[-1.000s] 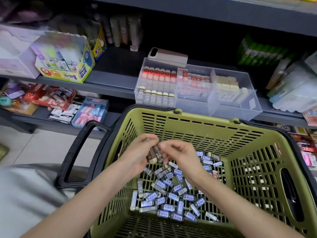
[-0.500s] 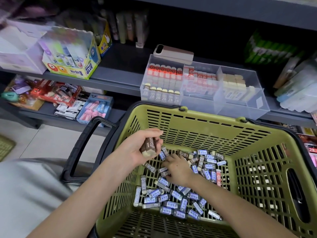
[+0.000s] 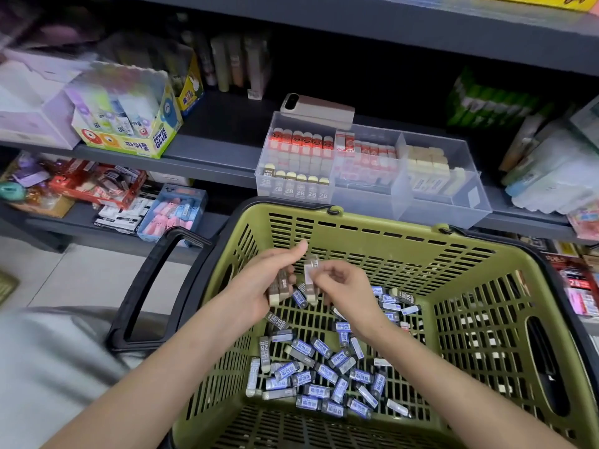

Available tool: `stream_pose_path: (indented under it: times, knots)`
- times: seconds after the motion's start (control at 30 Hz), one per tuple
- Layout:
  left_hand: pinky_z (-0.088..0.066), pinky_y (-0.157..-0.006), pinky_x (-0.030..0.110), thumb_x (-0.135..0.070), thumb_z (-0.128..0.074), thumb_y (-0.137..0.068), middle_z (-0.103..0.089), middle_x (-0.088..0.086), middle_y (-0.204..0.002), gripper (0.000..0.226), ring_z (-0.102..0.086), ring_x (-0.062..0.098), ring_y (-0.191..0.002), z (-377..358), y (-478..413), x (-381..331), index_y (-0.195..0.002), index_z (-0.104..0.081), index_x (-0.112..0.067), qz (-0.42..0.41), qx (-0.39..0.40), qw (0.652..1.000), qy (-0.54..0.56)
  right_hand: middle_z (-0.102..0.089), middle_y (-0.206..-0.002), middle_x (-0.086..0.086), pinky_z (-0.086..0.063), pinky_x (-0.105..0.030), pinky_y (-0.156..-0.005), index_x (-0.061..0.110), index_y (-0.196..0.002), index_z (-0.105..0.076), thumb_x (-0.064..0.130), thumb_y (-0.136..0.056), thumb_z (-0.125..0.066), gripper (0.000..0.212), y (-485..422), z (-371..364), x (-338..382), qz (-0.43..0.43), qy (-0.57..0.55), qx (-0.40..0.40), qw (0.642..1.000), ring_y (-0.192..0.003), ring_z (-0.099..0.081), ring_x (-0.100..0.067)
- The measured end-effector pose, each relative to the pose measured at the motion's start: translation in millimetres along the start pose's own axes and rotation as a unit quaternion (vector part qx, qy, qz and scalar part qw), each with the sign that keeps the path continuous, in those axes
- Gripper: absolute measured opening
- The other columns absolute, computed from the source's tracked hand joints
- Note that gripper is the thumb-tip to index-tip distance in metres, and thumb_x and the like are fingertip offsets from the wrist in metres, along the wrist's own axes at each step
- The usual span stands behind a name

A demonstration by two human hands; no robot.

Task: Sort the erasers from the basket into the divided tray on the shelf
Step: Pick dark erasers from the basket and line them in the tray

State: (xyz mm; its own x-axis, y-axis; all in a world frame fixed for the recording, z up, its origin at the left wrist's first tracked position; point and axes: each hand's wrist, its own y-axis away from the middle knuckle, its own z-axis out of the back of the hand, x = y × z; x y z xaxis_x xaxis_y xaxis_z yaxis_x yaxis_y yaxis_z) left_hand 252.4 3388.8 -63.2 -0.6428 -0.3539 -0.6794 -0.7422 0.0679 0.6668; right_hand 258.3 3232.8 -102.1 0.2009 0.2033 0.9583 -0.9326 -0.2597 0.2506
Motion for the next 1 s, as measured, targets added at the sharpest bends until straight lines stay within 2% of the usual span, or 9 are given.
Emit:
stream_pose_path:
  times: [0.1,0.27,0.37,0.47,0.67,0.73,0.83,0.9,1.0]
  knots:
    - [-0.055,-0.061,0.034,-0.039,-0.084,-0.058,-0.07,0.009,-0.084,0.059,-0.066,0.023,-0.068,-4.4,2.9,-0.1,-0.104,-0.063,-0.008,-0.036,0.037,0.998,-0.019,-0.067,-0.073,-0.001,-0.049,-0.025,-0.053,0.009,-0.091,-0.069,0.017,-0.085,-0.067,0.011,0.9,-7.4,26.2,0.031,-0.026,0.054,0.998,-0.054,-0.056,-0.01]
    - [-0.05,-0.053,0.027,-0.015,-0.075,-0.071,-0.064,0.004,-0.069,0.02,-0.061,0.016,-0.059,-1.3,-0.2,-5.8,-0.087,-0.062,-0.012,-0.047,-0.007,0.997,0.057,-0.069,-0.081,-0.01,-0.057,-0.026,-0.064,0.002,-0.103,-0.068,0.006,-0.084,-0.062,0.02,-10.4,4.4,18.3,0.009,-0.178,0.095,0.979,-0.067,-0.064,-0.019]
    - [-0.047,-0.047,0.023,-0.006,-0.065,-0.078,-0.055,0.001,-0.058,0.014,-0.053,0.014,-0.051,0.0,0.2,-9.9,-0.074,-0.053,-0.012,-0.016,-0.03,0.99,0.137,-0.069,-0.087,-0.008,-0.055,-0.026,-0.068,0.002,-0.107,-0.065,0.007,-0.088,-0.059,0.02,-24.3,6.2,-22.9,-0.018,0.16,0.004,0.987,-0.068,-0.064,-0.015]
    - [-0.053,-0.049,0.027,0.001,-0.064,-0.072,-0.056,0.01,-0.067,0.015,-0.059,0.019,-0.053,3.9,3.9,-13.7,-0.075,-0.052,-0.006,0.02,0.005,0.963,0.269,-0.067,-0.096,-0.004,-0.051,-0.032,-0.073,0.011,-0.109,-0.061,0.02,-0.087,-0.06,0.023,-35.3,-0.1,-69.2,-0.023,0.449,0.03,0.893,-0.088,-0.064,-0.021]
    - [-0.055,-0.051,0.028,-0.006,-0.072,-0.063,-0.065,0.01,-0.075,0.024,-0.065,0.019,-0.059,4.4,8.8,-19.9,-0.086,-0.066,-0.005,0.012,0.046,0.961,0.273,-0.062,-0.115,-0.002,-0.054,-0.031,-0.071,0.019,-0.122,-0.059,0.026,-0.088,-0.06,0.035,-48.1,-13.8,-107.8,-0.039,0.536,0.022,0.843,-0.093,-0.064,-0.021]
    - [-0.055,-0.051,0.027,-0.006,-0.071,-0.067,-0.065,0.008,-0.073,0.023,-0.064,0.018,-0.057,5.7,8.6,-20.1,-0.089,-0.065,-0.008,0.012,0.051,0.962,0.269,-0.066,-0.101,-0.002,-0.047,-0.025,-0.058,0.017,-0.112,-0.064,0.024,-0.089,-0.056,0.025,-44.7,-15.2,-102.4,-0.042,0.507,-0.008,0.861,-0.077,-0.063,-0.017]
    - [-0.055,-0.052,0.026,-0.004,-0.07,-0.069,-0.064,0.009,-0.07,0.02,-0.063,0.018,-0.056,5.7,5.1,-17.2,-0.087,-0.062,-0.007,0.009,0.027,0.97,0.242,-0.058,-0.064,0.007,-0.038,-0.023,-0.045,0.022,-0.082,-0.063,0.019,-0.087,-0.06,0.007,-33.0,-15.2,-80.6,-0.057,0.293,-0.085,0.951,-0.05,-0.049,-0.006]
    - [-0.056,-0.054,0.027,-0.006,-0.074,-0.067,-0.063,0.01,-0.074,0.028,-0.064,0.018,-0.057,4.5,3.4,-13.0,-0.092,-0.061,-0.004,-0.004,-0.006,0.983,0.186,-0.059,-0.064,0.008,-0.043,-0.018,-0.051,0.021,-0.078,-0.062,0.018,-0.085,-0.066,0.008,-19.7,-15.9,-55.5,-0.04,0.102,-0.082,0.991,-0.052,-0.05,-0.002]
    - [-0.056,-0.057,0.029,-0.017,-0.08,-0.06,-0.066,0.008,-0.079,0.043,-0.065,0.017,-0.062,4.2,2.0,-5.8,-0.097,-0.062,-0.005,-0.031,-0.029,0.995,0.088,-0.059,-0.066,0.007,-0.041,-0.015,-0.055,0.015,-0.082,-0.065,0.019,-0.083,-0.068,0.005,0.1,-17.5,-15.4,0.002,-0.048,-0.023,0.999,-0.058,-0.05,-0.004]
